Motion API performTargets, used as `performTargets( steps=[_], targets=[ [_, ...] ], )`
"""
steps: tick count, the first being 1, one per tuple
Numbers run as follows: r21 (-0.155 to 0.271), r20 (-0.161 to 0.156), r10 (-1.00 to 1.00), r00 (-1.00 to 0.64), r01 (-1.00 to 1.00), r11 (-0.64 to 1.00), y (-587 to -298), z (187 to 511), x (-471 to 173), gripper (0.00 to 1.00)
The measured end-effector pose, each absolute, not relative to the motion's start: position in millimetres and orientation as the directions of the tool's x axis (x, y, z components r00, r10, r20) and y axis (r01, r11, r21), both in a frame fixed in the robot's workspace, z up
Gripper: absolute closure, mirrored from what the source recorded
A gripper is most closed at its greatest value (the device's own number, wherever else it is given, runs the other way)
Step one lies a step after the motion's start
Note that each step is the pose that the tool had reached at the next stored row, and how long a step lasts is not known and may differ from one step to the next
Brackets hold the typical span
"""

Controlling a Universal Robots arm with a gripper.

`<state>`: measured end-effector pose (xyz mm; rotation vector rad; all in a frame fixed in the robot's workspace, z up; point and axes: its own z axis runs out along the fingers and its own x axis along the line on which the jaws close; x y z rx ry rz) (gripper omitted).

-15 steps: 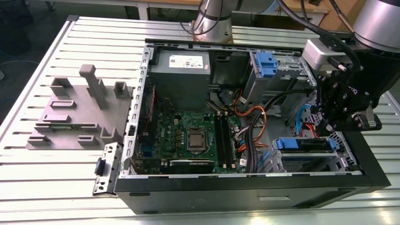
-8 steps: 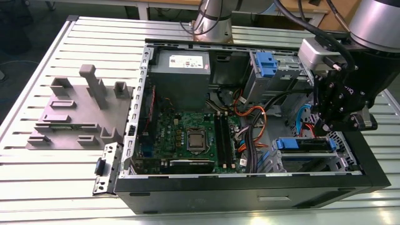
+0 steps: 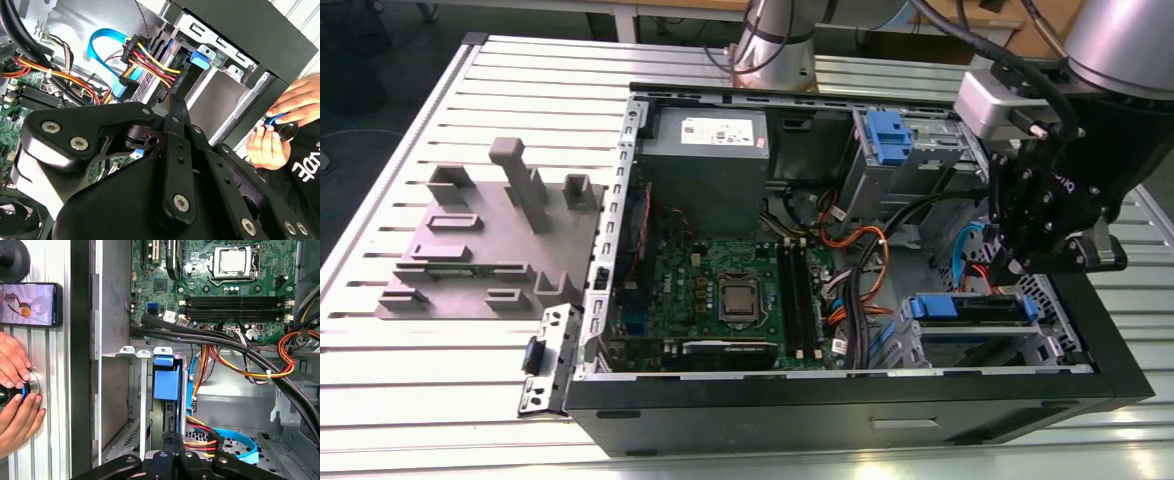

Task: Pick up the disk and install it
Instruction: 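Insert the first disk wire, then insert the second disk wire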

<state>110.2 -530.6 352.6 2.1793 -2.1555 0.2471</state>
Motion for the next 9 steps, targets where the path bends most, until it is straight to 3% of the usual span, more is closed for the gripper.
performTargets(
  steps=[5,9],
  targets=[
    [-0.058,0.160,-0.987,0.004,-0.998,-0.013,-529.1,355.1,110.4,0.89],
    [-0.010,0.160,-0.987,0.010,-1.000,-0.012,-528.6,355.2,113.2,0.89]
  ],
)
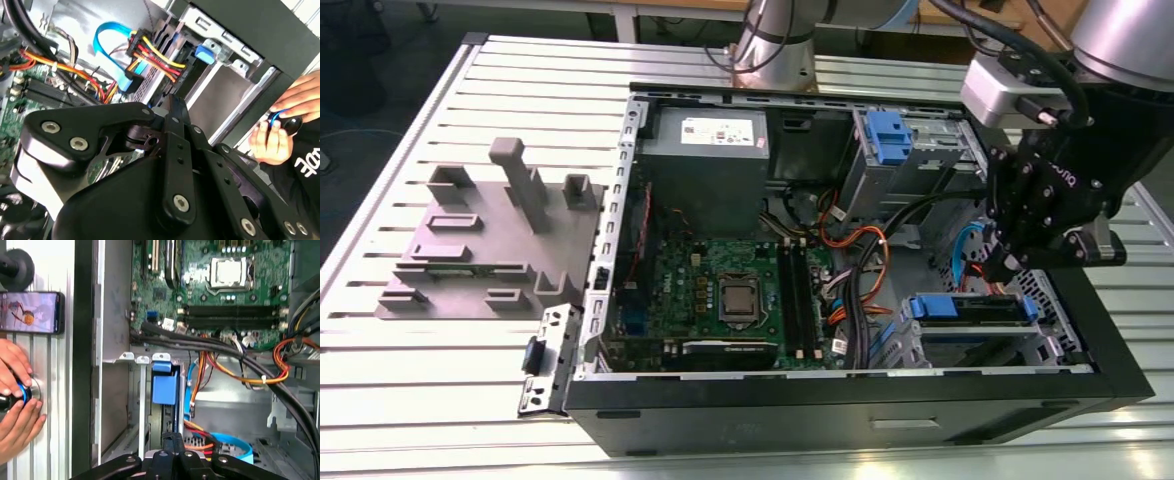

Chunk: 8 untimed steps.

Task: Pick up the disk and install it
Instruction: 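Insert the second disk wire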

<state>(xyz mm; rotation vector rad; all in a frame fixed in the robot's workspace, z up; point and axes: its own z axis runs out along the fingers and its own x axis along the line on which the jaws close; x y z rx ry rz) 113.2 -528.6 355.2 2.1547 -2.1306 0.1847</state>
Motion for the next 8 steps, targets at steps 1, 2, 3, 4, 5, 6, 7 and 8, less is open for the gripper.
performTargets(
  steps=[1,2,3,4,5,6,7,8],
  targets=[
    [-0.005,0.160,-0.987,0.011,-1.000,-0.012,-528.6,355.2,114.0,0.89],
    [-0.004,0.160,-0.987,0.011,-1.000,-0.012,-528.5,355.2,114.1,0.89],
    [-0.004,0.160,-0.987,0.011,-1.000,-0.012,-528.6,355.2,114.2,0.89],
    [-0.003,0.160,-0.987,0.011,-1.000,-0.012,-528.6,355.2,114.2,0.89],
    [-0.003,0.160,-0.987,0.011,-1.000,-0.012,-528.6,355.2,114.2,0.89],
    [-0.003,0.160,-0.987,0.011,-1.000,-0.012,-528.6,355.2,114.2,0.89],
    [-0.003,0.160,-0.987,0.011,-1.000,-0.012,-528.6,355.2,114.2,0.89],
    [-0.003,0.160,-0.987,0.011,-1.000,-0.012,-528.6,355.2,114.2,0.89]
  ],
)
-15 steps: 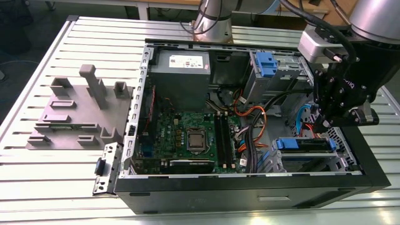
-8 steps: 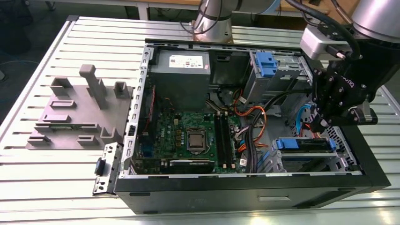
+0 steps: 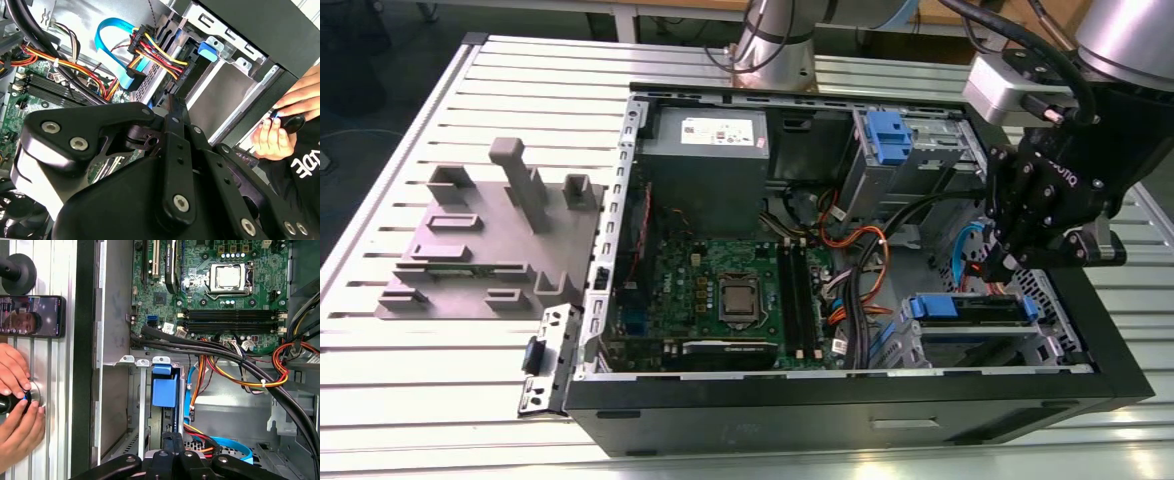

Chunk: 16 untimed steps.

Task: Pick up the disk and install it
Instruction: 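Insert the second disk wire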

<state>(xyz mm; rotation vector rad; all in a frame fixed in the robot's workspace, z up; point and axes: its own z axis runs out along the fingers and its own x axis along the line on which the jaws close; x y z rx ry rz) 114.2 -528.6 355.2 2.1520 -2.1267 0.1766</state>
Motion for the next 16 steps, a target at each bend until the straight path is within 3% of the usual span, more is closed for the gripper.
performTargets(
  steps=[16],
  targets=[
    [0.010,0.160,-0.987,0.014,-1.000,-0.012,-523.3,358.7,114.7,0.89]
  ],
)
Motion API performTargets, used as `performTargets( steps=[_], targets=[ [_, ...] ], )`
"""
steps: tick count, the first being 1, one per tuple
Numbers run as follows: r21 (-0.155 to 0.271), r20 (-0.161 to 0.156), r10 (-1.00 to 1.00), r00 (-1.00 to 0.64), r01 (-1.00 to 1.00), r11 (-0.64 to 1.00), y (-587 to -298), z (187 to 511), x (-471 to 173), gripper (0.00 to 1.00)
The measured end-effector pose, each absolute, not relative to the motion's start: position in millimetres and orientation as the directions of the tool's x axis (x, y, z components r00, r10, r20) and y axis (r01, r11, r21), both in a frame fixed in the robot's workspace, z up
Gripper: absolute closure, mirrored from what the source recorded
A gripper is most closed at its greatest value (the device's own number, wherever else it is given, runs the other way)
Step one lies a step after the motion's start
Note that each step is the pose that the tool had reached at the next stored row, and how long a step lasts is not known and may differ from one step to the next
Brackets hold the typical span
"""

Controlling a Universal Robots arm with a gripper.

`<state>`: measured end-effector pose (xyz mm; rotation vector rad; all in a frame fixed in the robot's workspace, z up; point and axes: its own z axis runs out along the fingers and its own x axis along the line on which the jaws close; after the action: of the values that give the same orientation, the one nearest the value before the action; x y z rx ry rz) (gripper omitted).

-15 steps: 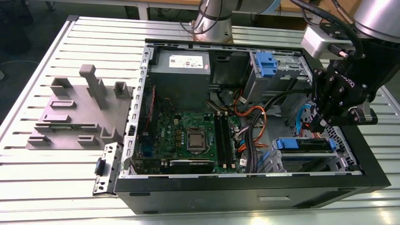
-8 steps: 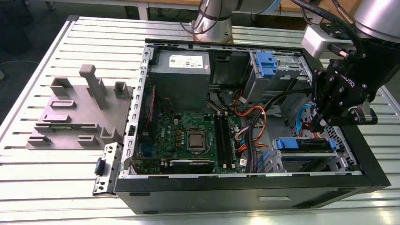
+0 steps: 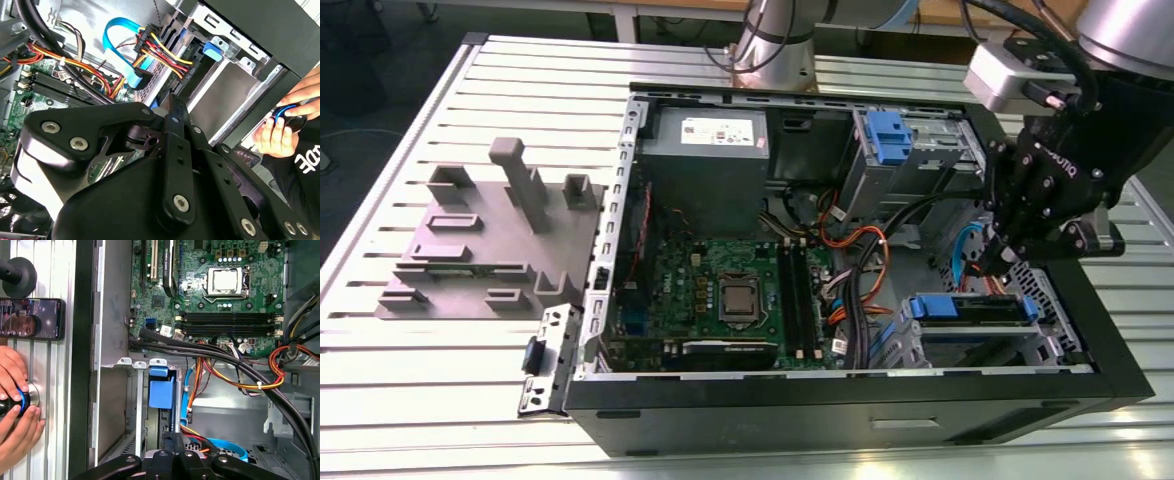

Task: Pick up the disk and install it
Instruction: 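Insert the second disk wire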

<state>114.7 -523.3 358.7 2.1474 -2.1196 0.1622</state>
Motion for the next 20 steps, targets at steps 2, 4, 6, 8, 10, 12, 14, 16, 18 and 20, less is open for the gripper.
performTargets(
  steps=[2,4,6,8,10,12,14,16,18,20],
  targets=[
    [0.010,0.160,-0.987,0.014,-1.000,-0.012,-521,362,115,0.89],
    [0.010,0.160,-0.987,0.014,-1.000,-0.012,-519,364,115,0.89],
    [0.010,0.164,-0.986,0.014,-1.000,-0.012,-516,366,115,0.89],
    [0.010,0.166,-0.986,0.013,-1.000,-0.012,-512,367,115,0.89],
    [0.010,0.167,-0.986,0.013,-1.000,-0.012,-507,367,115,0.89],
    [0.010,0.167,-0.986,0.014,-1.000,-0.012,-503,368,115,0.89],
    [0.010,0.167,-0.986,0.014,-1.000,-0.012,-500,369,115,0.89],
    [0.010,0.168,-0.986,0.014,-1.000,-0.012,-497,371,115,0.89],
    [0.010,0.168,-0.986,0.013,-1.000,-0.012,-495,373,115,0.89],
    [0.010,0.168,-0.986,0.012,-1.000,-0.011,-492,374,115,0.89]
  ],
)
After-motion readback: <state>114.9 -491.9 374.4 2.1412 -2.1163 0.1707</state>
